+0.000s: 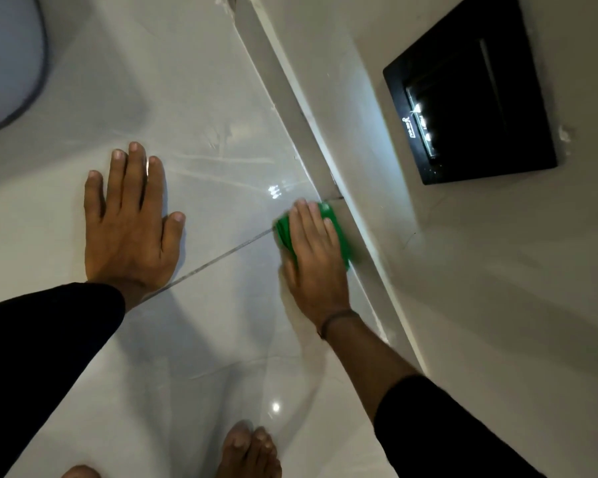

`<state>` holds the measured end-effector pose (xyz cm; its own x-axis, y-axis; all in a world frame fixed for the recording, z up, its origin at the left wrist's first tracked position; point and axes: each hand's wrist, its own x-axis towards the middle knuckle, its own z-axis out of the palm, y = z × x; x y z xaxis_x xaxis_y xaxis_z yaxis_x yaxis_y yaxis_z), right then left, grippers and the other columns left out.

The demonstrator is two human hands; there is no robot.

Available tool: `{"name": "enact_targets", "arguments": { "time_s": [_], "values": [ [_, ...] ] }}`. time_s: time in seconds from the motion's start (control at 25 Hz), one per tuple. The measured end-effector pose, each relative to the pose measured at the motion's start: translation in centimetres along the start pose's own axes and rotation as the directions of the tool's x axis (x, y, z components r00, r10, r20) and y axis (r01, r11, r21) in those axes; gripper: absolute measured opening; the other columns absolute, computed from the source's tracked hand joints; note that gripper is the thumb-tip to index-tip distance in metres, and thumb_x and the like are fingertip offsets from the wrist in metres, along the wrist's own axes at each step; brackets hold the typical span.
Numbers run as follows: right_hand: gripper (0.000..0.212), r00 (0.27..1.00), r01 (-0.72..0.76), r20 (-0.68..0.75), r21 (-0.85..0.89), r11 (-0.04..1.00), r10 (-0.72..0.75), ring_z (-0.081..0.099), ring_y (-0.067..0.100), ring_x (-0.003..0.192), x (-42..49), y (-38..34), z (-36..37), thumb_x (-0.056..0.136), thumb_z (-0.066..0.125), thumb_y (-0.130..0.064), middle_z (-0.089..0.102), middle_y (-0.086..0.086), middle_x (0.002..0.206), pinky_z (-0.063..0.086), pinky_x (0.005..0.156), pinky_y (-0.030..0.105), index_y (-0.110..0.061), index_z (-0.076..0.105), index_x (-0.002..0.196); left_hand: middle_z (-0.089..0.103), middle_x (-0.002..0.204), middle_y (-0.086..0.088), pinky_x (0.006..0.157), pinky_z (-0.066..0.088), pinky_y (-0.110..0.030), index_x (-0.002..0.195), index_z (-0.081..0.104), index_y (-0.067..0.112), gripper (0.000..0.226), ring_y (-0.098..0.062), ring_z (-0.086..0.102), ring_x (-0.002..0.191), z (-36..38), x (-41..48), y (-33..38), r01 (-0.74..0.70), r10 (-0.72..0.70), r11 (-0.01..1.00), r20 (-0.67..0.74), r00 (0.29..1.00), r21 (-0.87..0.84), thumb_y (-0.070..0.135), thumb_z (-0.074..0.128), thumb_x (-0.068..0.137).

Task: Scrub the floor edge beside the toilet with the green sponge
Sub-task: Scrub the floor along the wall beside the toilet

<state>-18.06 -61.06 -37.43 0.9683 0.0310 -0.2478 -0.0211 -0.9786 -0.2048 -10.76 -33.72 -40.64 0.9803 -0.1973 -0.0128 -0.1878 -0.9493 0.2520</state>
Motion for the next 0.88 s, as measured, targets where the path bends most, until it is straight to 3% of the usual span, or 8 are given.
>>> {"name": "enact_targets", "arguments": {
  "time_s": [0.12, 0.24, 0.32, 0.52, 0.76, 0.88],
  "values": [
    [0.073, 0.996, -0.068, 0.046, -0.052, 0.996, 0.071, 0.016, 0.030, 0.160, -10.4, 3.8, 1.4, 0.096, 0.045, -0.026, 0.016, 0.009, 0.173, 0.014, 0.131, 0.047, -0.008, 0.021, 0.163, 0.018, 0.185, -0.026, 0.138, 0.010, -0.063, 0.174, 0.025, 0.001, 0.080, -0.045, 0.017, 0.172, -0.1, 0.0, -0.1, -0.010, 0.010, 1.000, 0.006, 1.000, 0.003, 0.038, 0.040, 0.105],
    [0.063, 0.969, -0.213, 0.110, -0.072, 0.974, 0.220, 0.022, 0.033, 0.158, -18.3, 5.5, 2.2, 0.106, 0.035, -0.035, 0.009, 0.006, 0.174, 0.005, 0.132, 0.040, -0.007, 0.023, 0.162, 0.018, 0.185, -0.026, 0.138, 0.010, -0.062, 0.174, 0.025, 0.001, 0.079, -0.045, 0.017, 0.173, 0.0, -0.1, -0.2, -0.017, 0.017, 1.000, -0.001, 1.000, 0.017, 0.038, 0.040, 0.106],
    [0.061, 0.958, -0.248, 0.133, -0.055, 0.967, 0.253, 0.022, 0.032, 0.158, -18.7, 5.5, 2.1, 0.109, 0.023, -0.040, 0.014, 0.007, 0.173, 0.001, 0.132, 0.038, -0.009, 0.021, 0.162, 0.018, 0.185, -0.026, 0.138, 0.010, -0.062, 0.174, 0.025, 0.001, 0.079, -0.045, 0.017, 0.173, 0.1, 0.0, -0.1, -0.019, 0.019, 1.000, -0.004, 1.000, 0.022, 0.038, 0.040, 0.106],
    [0.069, 0.995, -0.064, 0.075, -0.007, 0.998, 0.065, 0.017, 0.031, 0.159, -7.1, 2.1, 0.1, 0.097, 0.040, -0.027, 0.021, 0.012, 0.171, 0.015, 0.130, 0.049, -0.007, 0.026, 0.161, 0.019, 0.185, -0.027, 0.138, 0.012, -0.062, 0.173, 0.025, 0.001, 0.078, -0.046, 0.019, 0.172, 0.3, 0.0, -0.1, -0.026, 0.027, 0.999, -0.020, 0.999, 0.033, 0.038, 0.040, 0.106],
    [0.076, 0.998, 0.040, -0.059, 0.123, 0.992, -0.033, 0.014, 0.027, 0.160, 14.2, -5.3, -2.7, 0.092, 0.055, -0.006, 0.024, 0.012, 0.171, 0.008, 0.132, 0.044, -0.009, 0.025, 0.162, 0.019, 0.185, -0.025, 0.139, 0.013, -0.063, 0.174, 0.025, 0.002, 0.078, -0.044, 0.019, 0.173, 0.6, 0.1, -0.4, -0.021, 0.022, 0.999, -0.017, 1.000, 0.033, 0.040, 0.039, 0.107],
    [0.079, 0.996, 0.059, -0.072, 0.110, 0.992, -0.052, 0.014, 0.025, 0.160, 16.9, -6.6, -2.9, 0.089, 0.053, -0.001, 0.023, 0.011, 0.171, 0.006, 0.131, 0.041, -0.008, 0.024, 0.162, 0.019, 0.186, -0.023, 0.139, 0.014, -0.062, 0.175, 0.025, 0.004, 0.079, -0.042, 0.018, 0.173, 0.8, 0.0, -0.6, -0.012, 0.012, 1.000, -0.019, 1.000, 0.029, 0.041, 0.039, 0.107]
  ]
}}
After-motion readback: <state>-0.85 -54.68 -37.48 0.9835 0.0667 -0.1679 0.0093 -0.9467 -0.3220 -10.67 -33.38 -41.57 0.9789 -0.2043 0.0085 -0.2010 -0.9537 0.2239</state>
